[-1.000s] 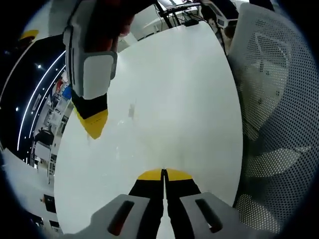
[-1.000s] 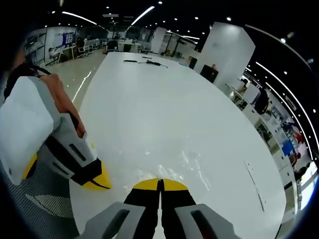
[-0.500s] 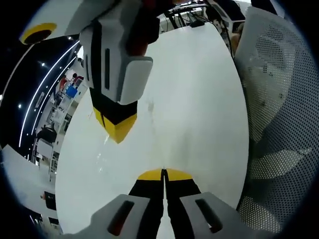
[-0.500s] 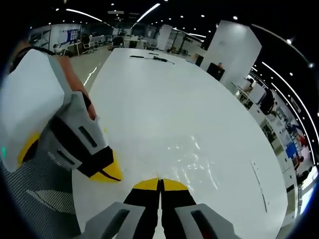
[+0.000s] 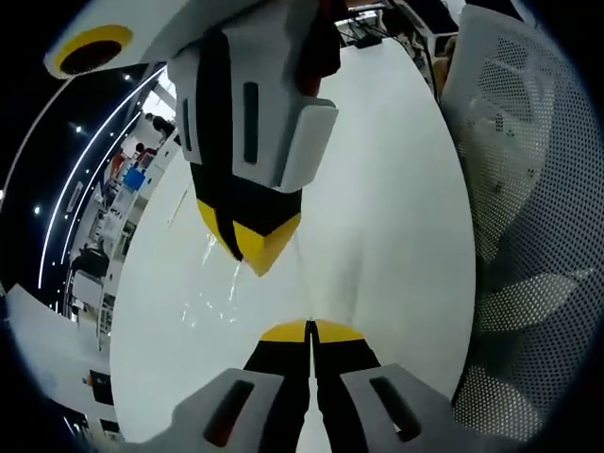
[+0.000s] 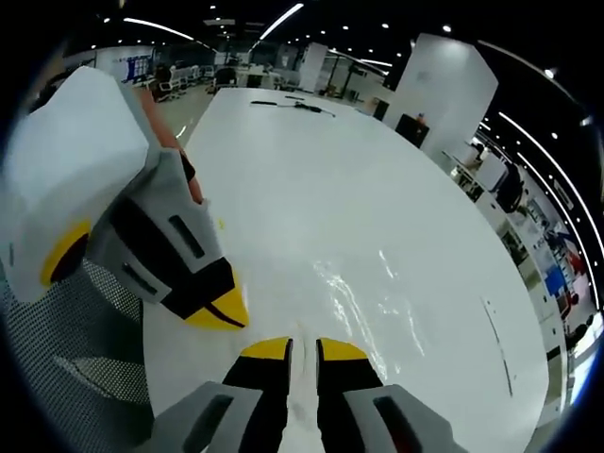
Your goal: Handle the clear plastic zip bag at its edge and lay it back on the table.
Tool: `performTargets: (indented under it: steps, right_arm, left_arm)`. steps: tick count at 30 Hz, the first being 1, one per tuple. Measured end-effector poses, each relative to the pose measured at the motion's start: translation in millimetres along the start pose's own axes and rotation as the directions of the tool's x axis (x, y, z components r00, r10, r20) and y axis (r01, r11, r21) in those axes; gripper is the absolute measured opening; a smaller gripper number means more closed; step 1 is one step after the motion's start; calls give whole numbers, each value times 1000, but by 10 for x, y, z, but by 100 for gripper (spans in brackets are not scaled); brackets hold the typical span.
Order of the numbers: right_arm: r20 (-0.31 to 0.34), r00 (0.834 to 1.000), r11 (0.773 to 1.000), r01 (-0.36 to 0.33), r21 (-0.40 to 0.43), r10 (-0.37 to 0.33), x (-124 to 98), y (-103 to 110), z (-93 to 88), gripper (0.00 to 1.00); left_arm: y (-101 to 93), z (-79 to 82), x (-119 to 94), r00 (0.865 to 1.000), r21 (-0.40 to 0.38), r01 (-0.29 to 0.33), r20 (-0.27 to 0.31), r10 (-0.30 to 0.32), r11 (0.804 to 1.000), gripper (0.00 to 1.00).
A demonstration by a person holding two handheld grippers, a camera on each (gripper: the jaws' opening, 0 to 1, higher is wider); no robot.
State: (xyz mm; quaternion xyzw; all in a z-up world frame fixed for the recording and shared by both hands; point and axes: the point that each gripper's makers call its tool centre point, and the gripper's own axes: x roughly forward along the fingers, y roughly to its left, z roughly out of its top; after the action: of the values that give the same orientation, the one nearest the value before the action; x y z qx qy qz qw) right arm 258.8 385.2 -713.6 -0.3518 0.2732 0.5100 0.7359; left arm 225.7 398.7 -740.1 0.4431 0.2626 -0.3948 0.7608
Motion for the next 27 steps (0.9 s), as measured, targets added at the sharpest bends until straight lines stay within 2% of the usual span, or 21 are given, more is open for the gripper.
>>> performTargets:
  steps: [13, 24, 27]
  right_arm:
    - [30, 997, 991, 66, 113, -69, -203, 28, -244, 11]
    - [-7, 996, 978, 90, 190, -90, -255, 49, -507, 11]
    - [-11, 996, 975, 93, 204, -93, -254, 46, -529, 11]
  left_arm:
    - [-2, -45, 146, 999, 31, 34, -10, -34, 999, 0]
    - [14, -43, 307, 998, 9, 57, -12, -57, 998, 0]
    - [14, -50, 338, 998, 15, 62, -21, -61, 998, 0]
